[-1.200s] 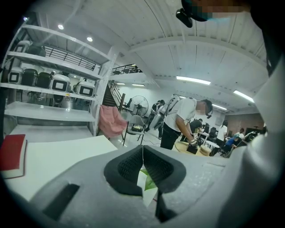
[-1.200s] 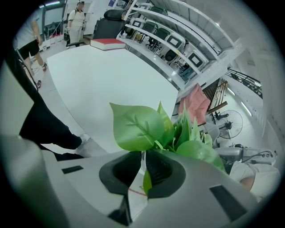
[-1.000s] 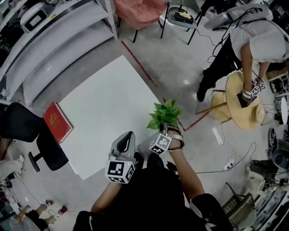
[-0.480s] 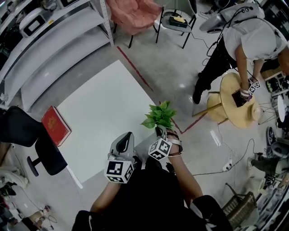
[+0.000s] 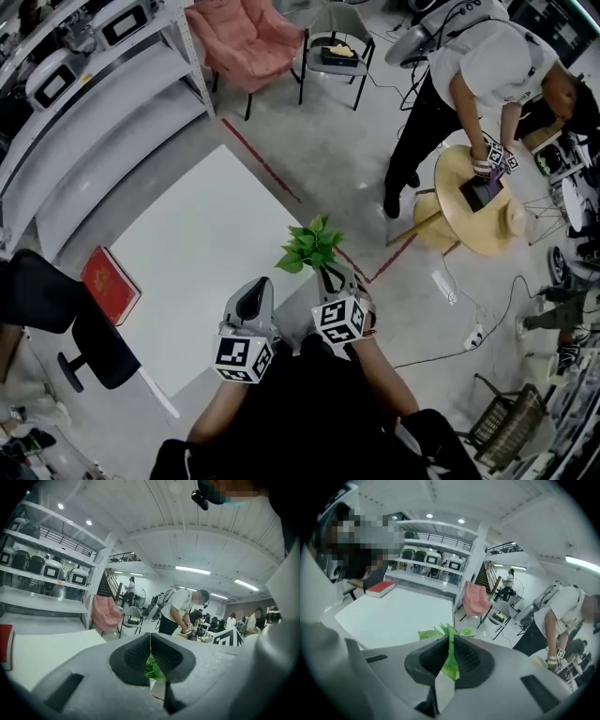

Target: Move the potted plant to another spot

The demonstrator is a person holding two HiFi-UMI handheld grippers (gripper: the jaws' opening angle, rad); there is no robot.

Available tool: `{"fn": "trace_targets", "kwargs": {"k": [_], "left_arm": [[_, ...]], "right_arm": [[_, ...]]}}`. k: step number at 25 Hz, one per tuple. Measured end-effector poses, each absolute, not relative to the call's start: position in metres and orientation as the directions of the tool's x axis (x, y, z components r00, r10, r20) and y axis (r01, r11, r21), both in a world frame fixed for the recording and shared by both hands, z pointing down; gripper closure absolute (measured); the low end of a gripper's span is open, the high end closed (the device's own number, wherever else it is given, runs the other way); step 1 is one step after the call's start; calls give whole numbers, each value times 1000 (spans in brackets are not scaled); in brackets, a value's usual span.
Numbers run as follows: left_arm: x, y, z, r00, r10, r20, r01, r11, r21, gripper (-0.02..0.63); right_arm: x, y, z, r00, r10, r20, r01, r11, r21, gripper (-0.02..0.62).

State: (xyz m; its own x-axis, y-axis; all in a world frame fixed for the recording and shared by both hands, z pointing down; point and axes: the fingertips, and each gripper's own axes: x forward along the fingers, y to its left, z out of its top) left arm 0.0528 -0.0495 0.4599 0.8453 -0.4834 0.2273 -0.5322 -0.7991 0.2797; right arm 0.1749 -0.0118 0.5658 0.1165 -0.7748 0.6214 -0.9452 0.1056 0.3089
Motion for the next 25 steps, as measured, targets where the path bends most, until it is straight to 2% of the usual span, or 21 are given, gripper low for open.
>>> {"fn": "trace_targets", "kwargs": {"k": [11,18,25], "left_arm": [[65,-30,433,855,-494,161,-519,-809,274,588],[73,-14,430,858,-489,157,-514,-817,262,588],[80,-4,436,858,-485,167,-513,-821,250,588]], "right_arm": [[201,26,484,153,-900,408,-987,-160,18,580],[192,57,449,156,-945,287,-973,-198,-122,580],[189,70,452,132,-953,271,-968,-183,-173,583]]}}
